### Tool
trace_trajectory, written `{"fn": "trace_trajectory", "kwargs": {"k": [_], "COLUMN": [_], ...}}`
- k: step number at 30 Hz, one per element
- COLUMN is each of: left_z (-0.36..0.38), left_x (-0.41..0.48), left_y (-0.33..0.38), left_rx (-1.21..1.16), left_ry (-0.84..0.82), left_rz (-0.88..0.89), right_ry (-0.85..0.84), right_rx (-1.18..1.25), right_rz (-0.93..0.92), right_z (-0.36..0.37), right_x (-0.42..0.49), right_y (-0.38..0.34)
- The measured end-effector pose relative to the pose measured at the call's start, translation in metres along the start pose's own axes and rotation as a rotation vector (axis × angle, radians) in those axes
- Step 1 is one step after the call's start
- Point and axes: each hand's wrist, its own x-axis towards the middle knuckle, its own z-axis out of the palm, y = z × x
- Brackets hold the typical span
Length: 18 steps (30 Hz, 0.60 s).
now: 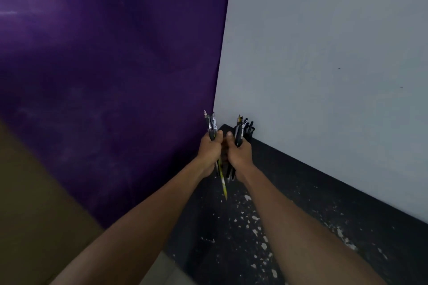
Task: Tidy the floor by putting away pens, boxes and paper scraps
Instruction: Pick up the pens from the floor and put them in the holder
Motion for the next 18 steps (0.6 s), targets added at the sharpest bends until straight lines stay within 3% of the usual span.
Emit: {"fn": "trace_trajectory", "kwargs": {"k": [18], "left_z": [0.075], "left_x": [0.172], "left_y": [0.017], "left_rx": [0.029], "left_ry": [0.096], "left_rz": [0.13], "right_ry": [0.244], "right_rx": [0.13], "right_rz": [0.032], "right_z": [-0.077], "right_x": [0.195], "right_y": [-0.001]}}
